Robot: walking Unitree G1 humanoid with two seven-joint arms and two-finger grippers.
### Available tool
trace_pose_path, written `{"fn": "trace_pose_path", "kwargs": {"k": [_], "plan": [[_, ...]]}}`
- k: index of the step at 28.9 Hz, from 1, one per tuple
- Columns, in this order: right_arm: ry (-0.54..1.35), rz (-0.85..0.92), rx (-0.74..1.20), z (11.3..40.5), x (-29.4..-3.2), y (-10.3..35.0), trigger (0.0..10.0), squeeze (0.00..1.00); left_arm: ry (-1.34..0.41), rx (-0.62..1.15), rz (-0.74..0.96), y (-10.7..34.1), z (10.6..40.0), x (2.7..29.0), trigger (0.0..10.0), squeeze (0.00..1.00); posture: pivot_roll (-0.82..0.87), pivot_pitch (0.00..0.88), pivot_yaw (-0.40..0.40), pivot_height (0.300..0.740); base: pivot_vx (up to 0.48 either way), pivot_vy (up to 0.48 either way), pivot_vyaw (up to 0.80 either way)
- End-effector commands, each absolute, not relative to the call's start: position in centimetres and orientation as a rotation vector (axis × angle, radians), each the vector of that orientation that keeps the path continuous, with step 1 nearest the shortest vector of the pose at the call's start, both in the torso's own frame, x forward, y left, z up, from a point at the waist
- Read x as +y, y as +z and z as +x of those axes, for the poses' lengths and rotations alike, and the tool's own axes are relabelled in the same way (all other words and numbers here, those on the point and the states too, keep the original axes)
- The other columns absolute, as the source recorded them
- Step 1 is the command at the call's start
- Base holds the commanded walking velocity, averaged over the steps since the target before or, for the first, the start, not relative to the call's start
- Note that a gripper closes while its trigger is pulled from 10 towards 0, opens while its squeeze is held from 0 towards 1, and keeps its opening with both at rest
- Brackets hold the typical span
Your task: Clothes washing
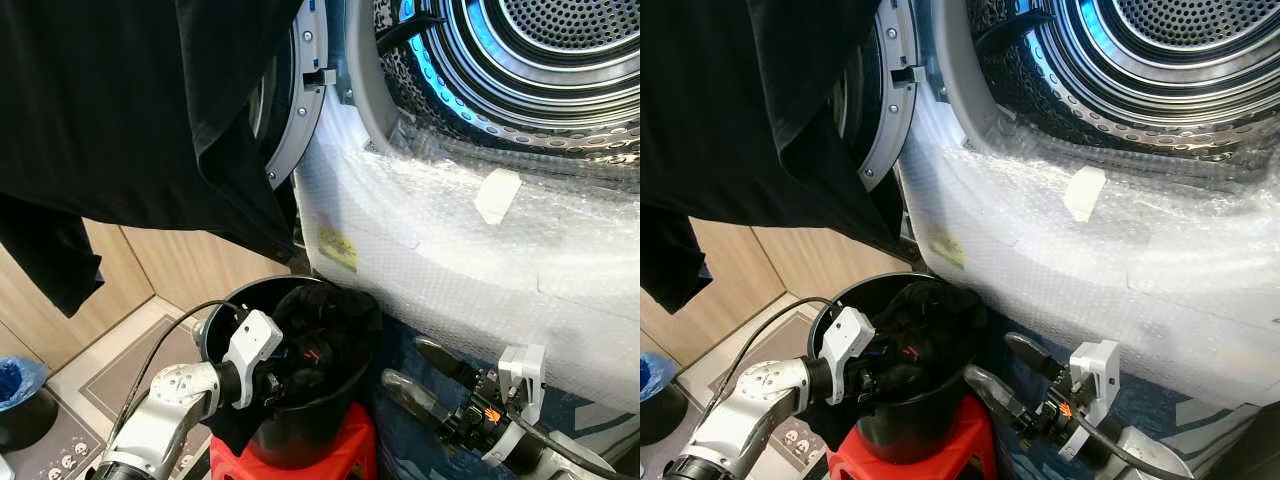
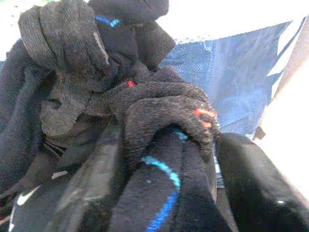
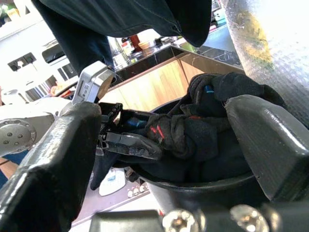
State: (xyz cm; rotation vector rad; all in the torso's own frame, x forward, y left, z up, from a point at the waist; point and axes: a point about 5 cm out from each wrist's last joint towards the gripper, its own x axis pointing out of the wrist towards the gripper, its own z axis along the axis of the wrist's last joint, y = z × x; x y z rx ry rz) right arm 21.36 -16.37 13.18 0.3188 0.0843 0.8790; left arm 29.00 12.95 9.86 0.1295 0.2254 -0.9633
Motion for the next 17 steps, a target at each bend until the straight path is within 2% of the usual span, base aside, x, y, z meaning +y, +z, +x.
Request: {"fn": "trace_pose_path", "kwargs": {"k": [1, 17], "plan": [[0.9, 0.314, 0.072, 21.24, -15.89, 13.62, 10.0, 0.0, -0.978, 0.239, 0.144, 9.82, 28.67, 13.22, 0.0, 0.0, -0.1, 0.0, 0.097, 0.74, 0.0, 0.0, 0.0], [0.913, 0.311, 0.074, 21.44, -15.72, 13.59, 10.0, 0.0, -0.946, 0.233, 0.171, 9.96, 28.66, 13.83, 0.0, 0.0, -0.08, 0.0, 0.087, 0.74, 0.0, 0.0, 0.0]]}}
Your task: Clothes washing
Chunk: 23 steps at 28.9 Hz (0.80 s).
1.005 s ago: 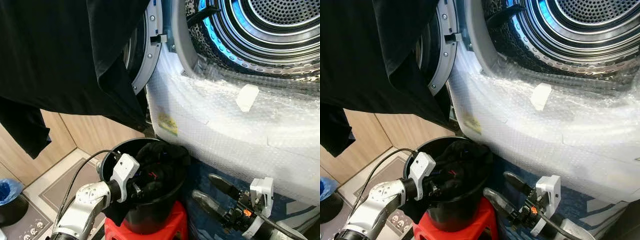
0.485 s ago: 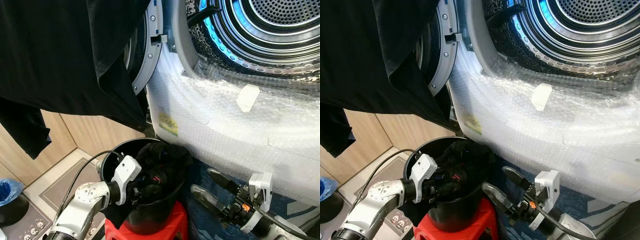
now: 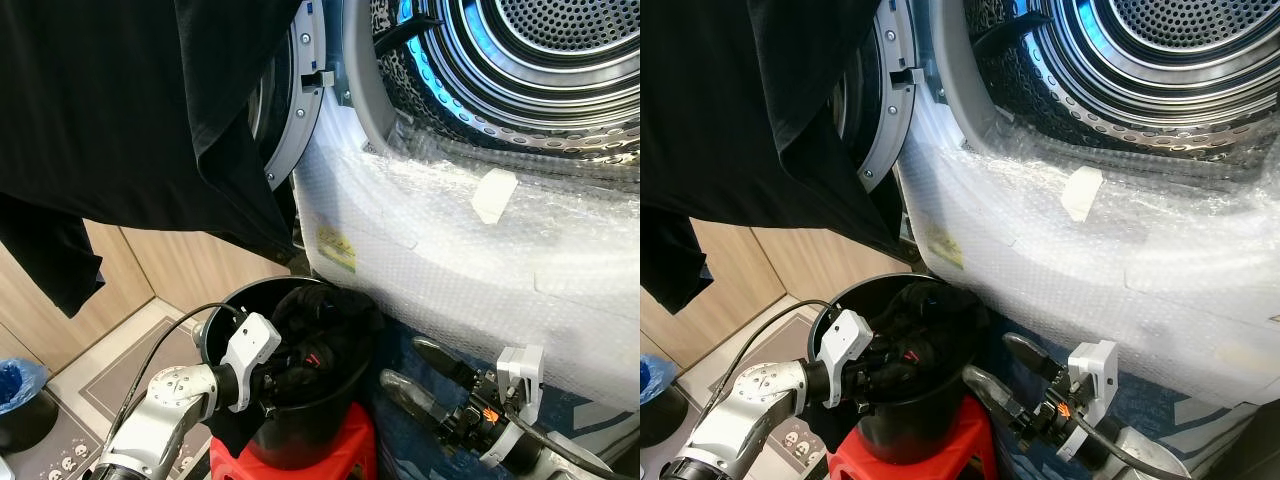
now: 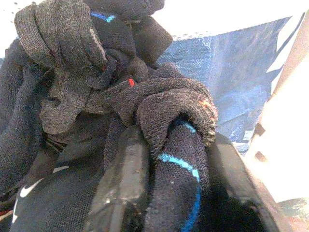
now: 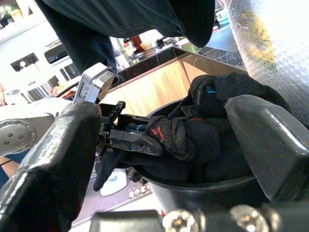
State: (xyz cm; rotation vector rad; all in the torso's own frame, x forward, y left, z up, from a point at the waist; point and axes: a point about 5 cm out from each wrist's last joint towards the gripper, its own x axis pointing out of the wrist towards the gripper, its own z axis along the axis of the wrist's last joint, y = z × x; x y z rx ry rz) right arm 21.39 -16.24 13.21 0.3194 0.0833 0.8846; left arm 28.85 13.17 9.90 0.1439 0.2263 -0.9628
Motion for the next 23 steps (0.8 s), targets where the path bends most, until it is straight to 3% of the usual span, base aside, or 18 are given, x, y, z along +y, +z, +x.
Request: {"fn": "trace_pose_path", "kwargs": {"k": [1, 7, 23], "plan": [[0.914, 0.312, 0.074, 21.4, -15.7, 13.6, 10.0, 0.0, -0.939, 0.227, 0.176, 10.0, 28.7, 13.9, 0.0, 0.0, -0.08, 0.0, 0.086, 0.74, 0.0, 0.0, 0.0], [0.921, 0.317, 0.076, 21.4, -15.5, 13.5, 10.0, 0.0, -0.902, 0.203, 0.182, 10.3, 28.5, 14.2, 0.0, 0.0, -0.07, 0.001, 0.085, 0.74, 0.0, 0.0, 0.0], [0.943, 0.305, 0.074, 21.8, -15.6, 13.7, 10.0, 0.0, -0.667, -0.087, 0.195, 13.4, 27.8, 13.8, 0.0, 0.0, -0.07, 0.0, 0.071, 0.74, 0.0, 0.0, 0.0]]}}
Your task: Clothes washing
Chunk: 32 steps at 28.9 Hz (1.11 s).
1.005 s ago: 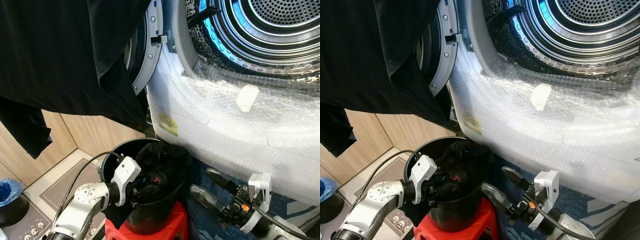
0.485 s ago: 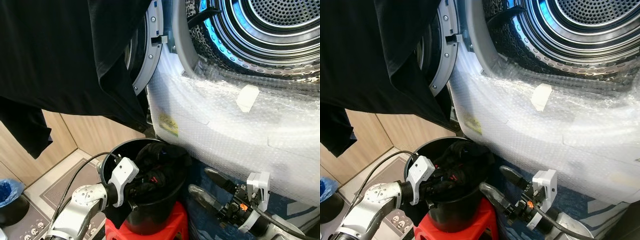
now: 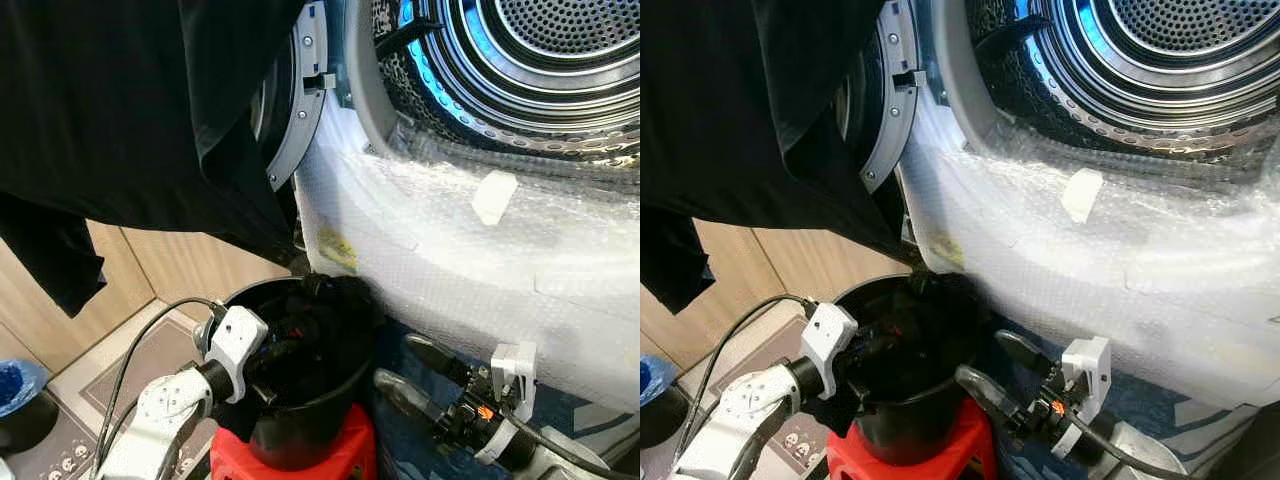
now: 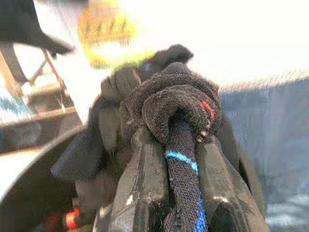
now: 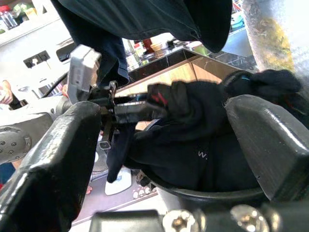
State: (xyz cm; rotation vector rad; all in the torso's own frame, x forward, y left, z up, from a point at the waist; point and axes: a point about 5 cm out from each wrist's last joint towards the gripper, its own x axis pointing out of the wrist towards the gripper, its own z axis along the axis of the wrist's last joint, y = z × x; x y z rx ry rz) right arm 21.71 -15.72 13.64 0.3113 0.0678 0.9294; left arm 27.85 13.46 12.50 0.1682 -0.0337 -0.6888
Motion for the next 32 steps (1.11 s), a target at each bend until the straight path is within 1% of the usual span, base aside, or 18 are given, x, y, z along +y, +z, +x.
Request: {"fn": "trace_pose_path", "kwargs": {"k": [1, 2, 3, 4, 9, 13, 18, 19, 25, 32], "plan": [[0.943, 0.304, 0.074, 21.9, -15.6, 13.7, 10.0, 0.0, -0.66, -0.095, 0.208, 13.5, 27.7, 13.7, 3.6, 0.0, -0.07, 0.0, 0.071, 0.74, 0.0, 0.0, 0.0], [0.944, 0.303, 0.074, 21.9, -15.6, 13.8, 10.0, 0.0, -0.656, -0.1, 0.216, 13.6, 27.7, 13.7, 3.6, 0.0, -0.07, 0.0, 0.071, 0.74, 0.0, 0.0, 0.0], [0.946, 0.303, 0.073, 22.0, -15.6, 13.8, 10.0, 0.0, -0.658, -0.124, 0.222, 13.9, 27.6, 13.5, 10.0, 0.0, -0.06, 0.0, 0.07, 0.74, 0.0, 0.0, 0.0], [0.951, 0.303, 0.072, 22.0, -15.6, 13.8, 10.0, 0.0, -0.655, -0.155, 0.232, 14.3, 27.4, 13.3, 10.0, 0.0, -0.06, 0.0, 0.068, 0.74, 0.0, 0.0, 0.0], [0.959, 0.3, 0.073, 22.1, -15.5, 13.9, 10.0, 0.0, -0.654, -0.192, 0.222, 14.9, 27.1, 12.8, 10.0, 0.0, -0.06, 0.002, 0.068, 0.74, 0.0, 0.0, 0.0], [0.965, 0.294, 0.072, 22.1, -15.6, 13.9, 10.0, 0.0, -0.673, -0.213, 0.181, 15.3, 26.8, 12.4, 10.0, 0.0, -0.06, 0.002, 0.067, 0.74, 0.0, 0.0, 0.0], [0.98, 0.272, 0.07, 22.2, -15.9, 14.0, 10.0, 0.0, -0.792, -0.237, 0.14, 15.8, 25.8, 11.3, 10.0, 0.0, -0.06, 0.0, 0.067, 0.74, 0.0, 0.0, 0.0], [0.996, 0.254, 0.071, 22.1, -16.0, 14.1, 10.0, 0.0, -0.854, -0.225, 0.117, 15.9, 25.2, 10.9, 10.0, 0.0, -0.06, 0.0, 0.067, 0.74, 0.0, 0.0, 0.0], [1.024, 0.228, 0.068, 22.2, -16.2, 14.2, 10.0, 0.0, -0.923, -0.223, 0.087, 16.3, 24.8, 10.4, 10.0, 0.0, -0.06, 0.0, 0.069, 0.74, 0.0, 0.0, 0.0], [1.041, 0.217, 0.069, 22.3, -16.5, 14.2, 10.0, 0.0, -0.938, -0.215, 0.038, 16.7, 24.8, 10.5, 10.0, 0.0, -0.07, 0.0, 0.074, 0.74, 0.0, 0.0, 0.0]]}}
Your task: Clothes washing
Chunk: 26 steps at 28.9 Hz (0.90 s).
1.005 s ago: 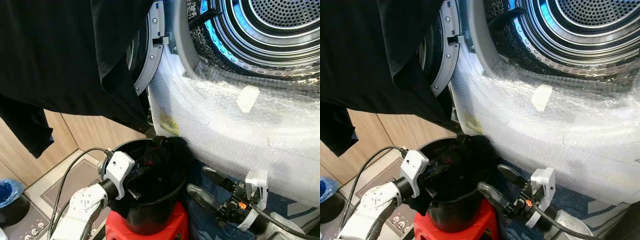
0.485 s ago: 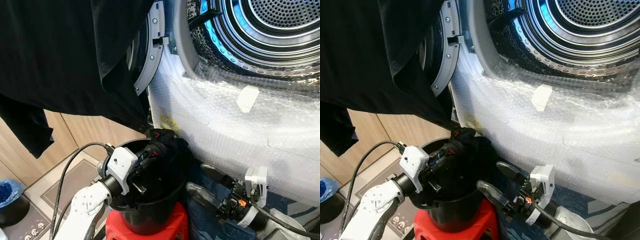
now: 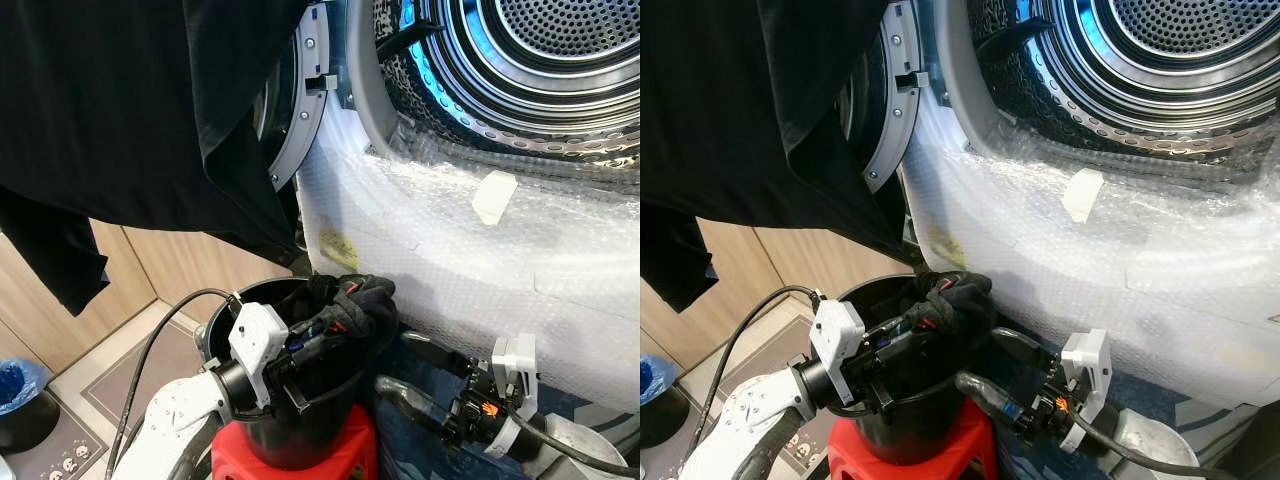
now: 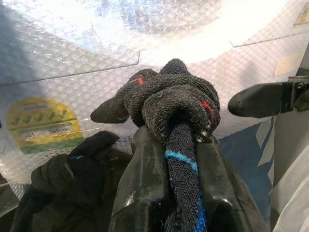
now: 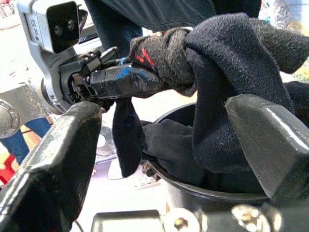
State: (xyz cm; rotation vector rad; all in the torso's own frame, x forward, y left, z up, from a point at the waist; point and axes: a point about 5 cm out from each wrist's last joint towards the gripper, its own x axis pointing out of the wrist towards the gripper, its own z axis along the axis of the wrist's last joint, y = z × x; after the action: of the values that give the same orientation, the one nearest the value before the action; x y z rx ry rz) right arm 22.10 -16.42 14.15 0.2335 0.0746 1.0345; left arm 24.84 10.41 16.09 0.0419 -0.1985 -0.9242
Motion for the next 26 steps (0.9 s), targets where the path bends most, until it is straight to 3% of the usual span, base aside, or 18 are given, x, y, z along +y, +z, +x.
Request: {"fn": "trace_pose_path", "kwargs": {"k": [1, 19, 26], "plan": [[1.041, 0.217, 0.069, 22.3, -16.5, 14.2, 10.0, 0.0, -0.938, -0.215, 0.038, 16.7, 24.8, 10.5, 10.0, 0.0, -0.07, 0.0, 0.074, 0.74, 0.0, 0.0, 0.0], [1.047, 0.209, 0.066, 22.4, -16.5, 14.0, 10.0, 0.0, -1.006, -0.164, -0.073, 17.1, 24.3, 10.2, 10.0, 0.0, -0.07, 0.0, 0.075, 0.74, 0.0, 0.0, 0.0], [1.074, 0.21, 0.066, 22.4, -16.2, 14.1, 10.0, 0.0, -1.128, -0.084, -0.173, 16.8, 23.3, 9.3, 10.0, 0.0, -0.07, 0.0, 0.071, 0.74, 0.0, 0.0, 0.0]]}}
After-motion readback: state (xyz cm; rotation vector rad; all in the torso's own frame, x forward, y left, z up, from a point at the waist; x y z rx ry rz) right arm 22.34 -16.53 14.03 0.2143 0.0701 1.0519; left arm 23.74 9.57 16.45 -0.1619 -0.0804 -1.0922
